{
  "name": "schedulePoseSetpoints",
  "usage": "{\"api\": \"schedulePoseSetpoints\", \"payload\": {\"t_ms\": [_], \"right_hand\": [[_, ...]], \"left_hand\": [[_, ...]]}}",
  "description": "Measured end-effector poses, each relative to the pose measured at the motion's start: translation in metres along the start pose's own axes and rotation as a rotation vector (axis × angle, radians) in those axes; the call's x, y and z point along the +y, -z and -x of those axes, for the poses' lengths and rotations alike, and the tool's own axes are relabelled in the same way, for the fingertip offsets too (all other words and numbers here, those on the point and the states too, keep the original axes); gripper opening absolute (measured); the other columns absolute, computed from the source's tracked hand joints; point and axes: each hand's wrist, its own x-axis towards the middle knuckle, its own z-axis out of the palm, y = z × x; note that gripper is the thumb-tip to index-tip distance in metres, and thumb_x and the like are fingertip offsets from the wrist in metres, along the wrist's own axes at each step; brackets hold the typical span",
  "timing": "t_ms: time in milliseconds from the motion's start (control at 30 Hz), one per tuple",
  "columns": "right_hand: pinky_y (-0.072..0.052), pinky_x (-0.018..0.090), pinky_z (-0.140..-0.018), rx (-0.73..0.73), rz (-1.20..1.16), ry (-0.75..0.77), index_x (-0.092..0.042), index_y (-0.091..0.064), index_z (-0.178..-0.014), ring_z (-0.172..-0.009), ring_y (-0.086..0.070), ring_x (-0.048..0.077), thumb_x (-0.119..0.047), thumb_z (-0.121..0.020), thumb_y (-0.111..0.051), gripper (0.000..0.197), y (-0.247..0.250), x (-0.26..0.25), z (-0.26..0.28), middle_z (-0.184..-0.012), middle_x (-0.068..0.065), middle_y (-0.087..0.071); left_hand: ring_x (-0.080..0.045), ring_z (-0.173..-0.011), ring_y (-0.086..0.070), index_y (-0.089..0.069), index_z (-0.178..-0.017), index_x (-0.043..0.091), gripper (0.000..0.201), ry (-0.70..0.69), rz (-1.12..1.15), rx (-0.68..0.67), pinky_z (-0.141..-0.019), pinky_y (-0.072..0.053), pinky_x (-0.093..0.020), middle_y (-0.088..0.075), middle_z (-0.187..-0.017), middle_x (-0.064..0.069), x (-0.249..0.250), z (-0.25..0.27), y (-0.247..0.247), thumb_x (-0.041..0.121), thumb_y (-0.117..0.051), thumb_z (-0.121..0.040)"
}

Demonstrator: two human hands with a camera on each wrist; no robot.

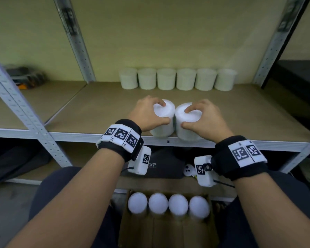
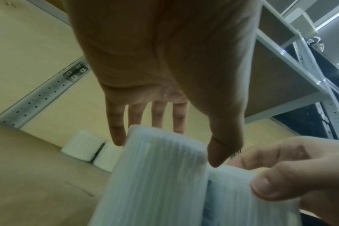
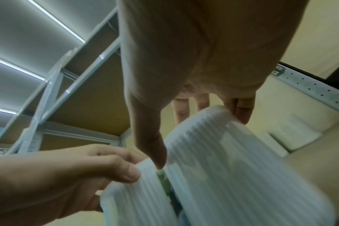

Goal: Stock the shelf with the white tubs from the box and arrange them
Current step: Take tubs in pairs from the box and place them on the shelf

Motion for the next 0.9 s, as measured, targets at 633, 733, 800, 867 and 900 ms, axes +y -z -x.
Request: {"api": "schedulePoseSetpoints", "payload": {"t_ms": [633,733,800,867,900], "right_hand": [[-0.03,0.038,-0.111,0.094,0.059,0.084,-0.026,-0.066,-0.109,-0.128,-0.034,0.022,-0.036,-0.078,-0.072,0.033,-0.004,0.014,0.003,-0.132,-0.004,-0.047],[-0.032,0.033,-0.108,0.033,0.166,0.099,-0.023,-0.066,-0.111,-0.121,-0.041,0.019,-0.028,-0.082,-0.065,0.029,0.001,0.01,0.002,-0.123,-0.004,-0.056],[-0.03,0.027,-0.104,0.006,0.207,0.107,-0.023,-0.066,-0.113,-0.123,-0.043,0.019,-0.024,-0.084,-0.063,0.029,0.004,0.008,0.001,-0.125,-0.003,-0.059],[-0.025,0.017,-0.095,-0.011,0.211,0.102,-0.023,-0.067,-0.114,-0.125,-0.042,0.017,-0.021,-0.085,-0.061,0.029,0.006,0.008,-0.001,-0.125,-0.003,-0.06],[-0.022,0.014,-0.091,-0.016,0.204,0.095,-0.022,-0.067,-0.113,-0.126,-0.041,0.016,-0.02,-0.086,-0.061,0.029,0.007,0.007,-0.001,-0.125,-0.003,-0.06]], "left_hand": [[-0.011,-0.112,-0.046,-0.062,-0.112,0.023,0.029,-0.11,-0.038,0.013,-0.086,-0.026,-0.016,-0.051,-0.116,0.005,-0.004,0.006,0.006,0.029,-0.064,-0.084],[-0.008,-0.104,-0.042,-0.065,-0.108,0.022,0.023,-0.108,-0.087,-0.019,-0.084,-0.026,-0.017,-0.047,-0.101,0.009,-0.001,0.009,0.007,0.023,-0.061,-0.086],[-0.009,-0.107,-0.045,-0.065,-0.108,0.02,0.022,-0.11,-0.092,-0.019,-0.084,-0.029,-0.018,-0.05,-0.103,0.006,0.0,0.009,0.006,0.02,-0.059,-0.087],[-0.011,-0.11,-0.048,-0.066,-0.107,0.019,0.021,-0.112,-0.088,-0.013,-0.084,-0.03,-0.018,-0.055,-0.11,0.003,0.001,0.008,0.005,0.018,-0.058,-0.087],[-0.012,-0.11,-0.049,-0.066,-0.107,0.019,0.021,-0.111,-0.086,-0.012,-0.083,-0.031,-0.018,-0.056,-0.112,0.002,0.001,0.008,0.005,0.017,-0.058,-0.088]]}}
